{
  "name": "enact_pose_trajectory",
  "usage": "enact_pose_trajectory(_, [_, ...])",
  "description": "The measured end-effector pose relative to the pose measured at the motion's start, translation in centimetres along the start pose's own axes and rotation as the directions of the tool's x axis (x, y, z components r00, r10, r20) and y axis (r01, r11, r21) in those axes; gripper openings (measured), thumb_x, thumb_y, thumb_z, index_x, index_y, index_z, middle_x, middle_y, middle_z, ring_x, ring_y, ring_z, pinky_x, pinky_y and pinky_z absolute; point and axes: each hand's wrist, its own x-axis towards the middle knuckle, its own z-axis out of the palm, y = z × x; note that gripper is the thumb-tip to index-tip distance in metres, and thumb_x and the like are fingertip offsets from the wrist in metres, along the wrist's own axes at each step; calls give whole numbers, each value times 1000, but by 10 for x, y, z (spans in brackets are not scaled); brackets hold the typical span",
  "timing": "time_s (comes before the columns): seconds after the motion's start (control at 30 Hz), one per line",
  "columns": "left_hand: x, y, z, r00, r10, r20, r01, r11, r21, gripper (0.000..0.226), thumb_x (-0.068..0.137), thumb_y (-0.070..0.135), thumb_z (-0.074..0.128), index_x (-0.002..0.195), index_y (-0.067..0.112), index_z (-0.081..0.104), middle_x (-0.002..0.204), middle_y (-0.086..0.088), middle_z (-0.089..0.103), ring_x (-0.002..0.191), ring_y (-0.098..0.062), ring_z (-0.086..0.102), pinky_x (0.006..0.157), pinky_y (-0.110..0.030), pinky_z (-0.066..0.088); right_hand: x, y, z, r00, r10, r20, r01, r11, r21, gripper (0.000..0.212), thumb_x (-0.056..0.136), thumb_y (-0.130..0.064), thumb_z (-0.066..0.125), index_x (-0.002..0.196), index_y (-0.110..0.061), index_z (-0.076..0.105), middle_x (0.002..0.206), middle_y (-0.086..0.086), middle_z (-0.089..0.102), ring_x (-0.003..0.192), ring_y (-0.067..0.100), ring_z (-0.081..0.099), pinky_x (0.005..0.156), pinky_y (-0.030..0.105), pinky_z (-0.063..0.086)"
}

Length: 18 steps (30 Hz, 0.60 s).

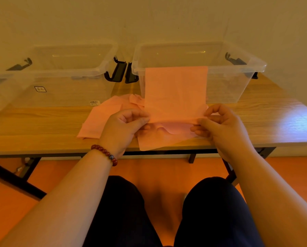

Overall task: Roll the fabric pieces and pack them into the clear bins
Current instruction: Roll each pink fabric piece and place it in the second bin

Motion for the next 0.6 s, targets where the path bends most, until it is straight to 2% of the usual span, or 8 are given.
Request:
enact_pose_trajectory(0.17, [0,-3,-6,998,-13,57,9,997,73,21,80,5,71,81,25,74,76,3,71,76,-11,64,80,-30,55,0,1,-1,1000,-15,11,15,999,-30,20,94,1,55,82,-13,65,73,4,71,73,21,72,67,25,56])
enact_pose_trajectory(0.3, [1,-3,-5,1000,-14,27,11,996,84,22,86,9,66,78,28,73,74,6,72,76,-9,65,80,-31,53,0,2,-2,999,-1,36,5,996,-91,10,88,-4,66,93,-12,69,80,8,74,79,18,73,73,25,56])
enact_pose_trajectory(0.47, [2,0,-4,1000,-23,20,20,992,128,26,87,16,67,69,33,76,80,4,74,90,-23,68,88,-40,54,1,-1,1,1000,3,12,-2,999,-50,7,92,-9,61,90,-8,68,84,9,72,78,18,73,64,20,55])
enact_pose_trajectory(0.53, [3,1,-4,1000,-27,15,26,992,120,24,86,14,67,69,29,76,79,4,74,87,-20,69,84,-36,55,1,-2,1,1000,5,10,-4,999,-45,9,93,-11,61,88,-8,68,91,9,71,81,17,73,66,24,56])
enact_pose_trajectory(0.6, [2,4,-1,999,-28,23,26,997,78,18,87,9,65,78,22,72,72,5,73,74,-10,69,71,-26,55,0,-4,1,1000,6,15,-5,998,-57,11,93,-12,61,87,-8,68,92,8,72,83,16,73,67,27,56])
